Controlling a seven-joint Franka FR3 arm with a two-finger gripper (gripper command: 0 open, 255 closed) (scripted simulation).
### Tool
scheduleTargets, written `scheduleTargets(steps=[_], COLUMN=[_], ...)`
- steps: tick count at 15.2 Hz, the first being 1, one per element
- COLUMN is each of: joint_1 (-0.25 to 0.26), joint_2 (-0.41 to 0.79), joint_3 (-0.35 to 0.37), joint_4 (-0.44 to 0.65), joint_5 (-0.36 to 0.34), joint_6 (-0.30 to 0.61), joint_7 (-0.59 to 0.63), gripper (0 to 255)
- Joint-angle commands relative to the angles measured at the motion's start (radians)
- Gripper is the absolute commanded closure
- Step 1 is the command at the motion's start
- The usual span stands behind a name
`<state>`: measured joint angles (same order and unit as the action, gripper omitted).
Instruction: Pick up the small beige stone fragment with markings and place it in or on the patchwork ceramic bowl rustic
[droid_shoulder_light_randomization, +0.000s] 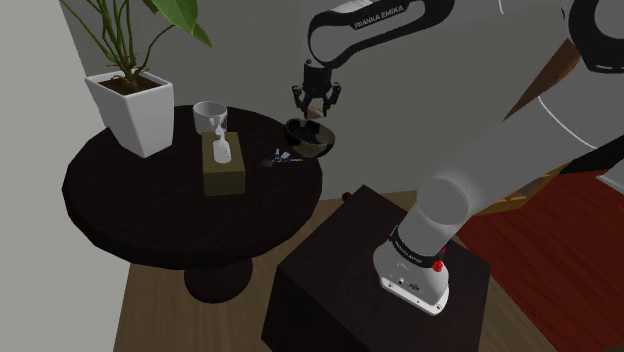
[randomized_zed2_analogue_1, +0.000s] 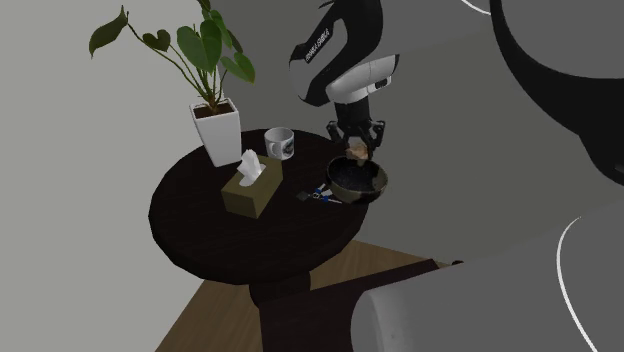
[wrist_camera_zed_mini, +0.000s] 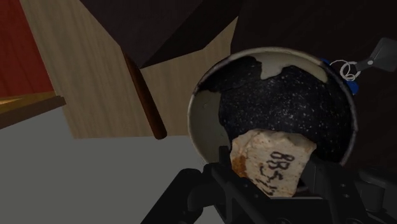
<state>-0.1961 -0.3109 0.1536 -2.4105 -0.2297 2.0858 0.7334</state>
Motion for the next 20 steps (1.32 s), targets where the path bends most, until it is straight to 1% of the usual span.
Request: scheduleTargets(steps=[1,6,13,14,19,20], joint_1=[-0.001,-0.005,-0.005,-0.005,-0.005,0.0], joint_2=[0.012,0.043,0.043,0.043,0.043,0.027], joint_3=[0.002,0.005,0.005,0.005,0.005,0.007], joint_4=[-0.018,-0.054,-0.054,-0.054,-0.054,-0.035], joint_5=[-0.005,-0.021,-0.021,-0.021,-0.021,-0.011], joint_6=[0.029,0.094,0.094,0.094,0.094,0.058], joint_7=[0.01,0.031,0.031,0.031,0.031,0.026], gripper=[255,255,255,0,0,0])
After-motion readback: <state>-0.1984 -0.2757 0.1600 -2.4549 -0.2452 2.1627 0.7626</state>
